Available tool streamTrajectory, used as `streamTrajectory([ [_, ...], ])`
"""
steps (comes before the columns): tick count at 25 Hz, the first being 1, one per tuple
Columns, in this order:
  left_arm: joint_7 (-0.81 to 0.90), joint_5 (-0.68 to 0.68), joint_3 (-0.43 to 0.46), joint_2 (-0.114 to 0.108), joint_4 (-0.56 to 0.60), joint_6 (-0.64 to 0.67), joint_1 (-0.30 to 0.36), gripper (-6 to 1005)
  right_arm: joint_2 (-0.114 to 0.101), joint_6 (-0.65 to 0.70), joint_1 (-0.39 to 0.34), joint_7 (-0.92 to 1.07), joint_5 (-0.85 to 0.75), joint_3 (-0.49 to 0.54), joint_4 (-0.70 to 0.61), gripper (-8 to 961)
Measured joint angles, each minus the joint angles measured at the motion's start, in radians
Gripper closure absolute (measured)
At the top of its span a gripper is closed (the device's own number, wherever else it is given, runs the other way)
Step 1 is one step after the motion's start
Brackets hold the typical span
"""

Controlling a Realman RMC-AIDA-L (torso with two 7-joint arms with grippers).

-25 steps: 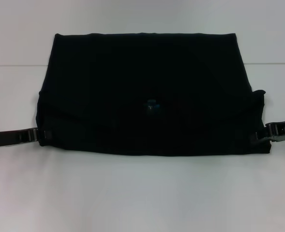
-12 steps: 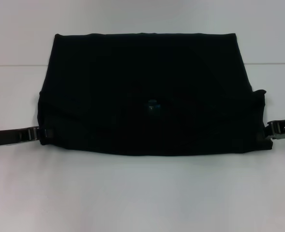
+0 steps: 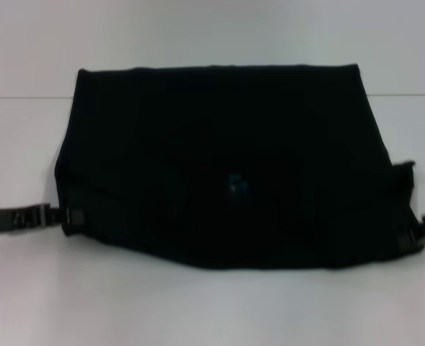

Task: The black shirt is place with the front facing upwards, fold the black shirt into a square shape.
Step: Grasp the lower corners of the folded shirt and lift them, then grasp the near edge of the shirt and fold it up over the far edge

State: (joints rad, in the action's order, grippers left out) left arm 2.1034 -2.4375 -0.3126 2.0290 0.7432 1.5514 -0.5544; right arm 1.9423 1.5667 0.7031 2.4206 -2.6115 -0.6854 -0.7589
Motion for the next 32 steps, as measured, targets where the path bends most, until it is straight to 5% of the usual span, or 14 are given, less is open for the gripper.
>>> streamTrajectory([
  [7,0.069,-0.108,0.036,-0.005,0.038,0.229,0.036,907,-0.006,0.209,-0.069,-0.112,0.005,0.01,-0.007,907],
  [14,0.128,-0.233,0.052,-0.006,0.044,0.373,0.052,909,0.002,0.281,-0.121,-0.167,-0.001,0.001,0.011,906],
  [24,0.145,-0.241,0.075,-0.018,0.045,0.382,0.031,910,-0.006,0.261,-0.113,-0.179,0.013,0.067,0.046,904],
  [32,0.148,-0.135,0.21,-0.047,0.029,0.337,-0.009,910,-0.084,0.201,-0.121,-0.177,0.186,0.322,0.175,902],
])
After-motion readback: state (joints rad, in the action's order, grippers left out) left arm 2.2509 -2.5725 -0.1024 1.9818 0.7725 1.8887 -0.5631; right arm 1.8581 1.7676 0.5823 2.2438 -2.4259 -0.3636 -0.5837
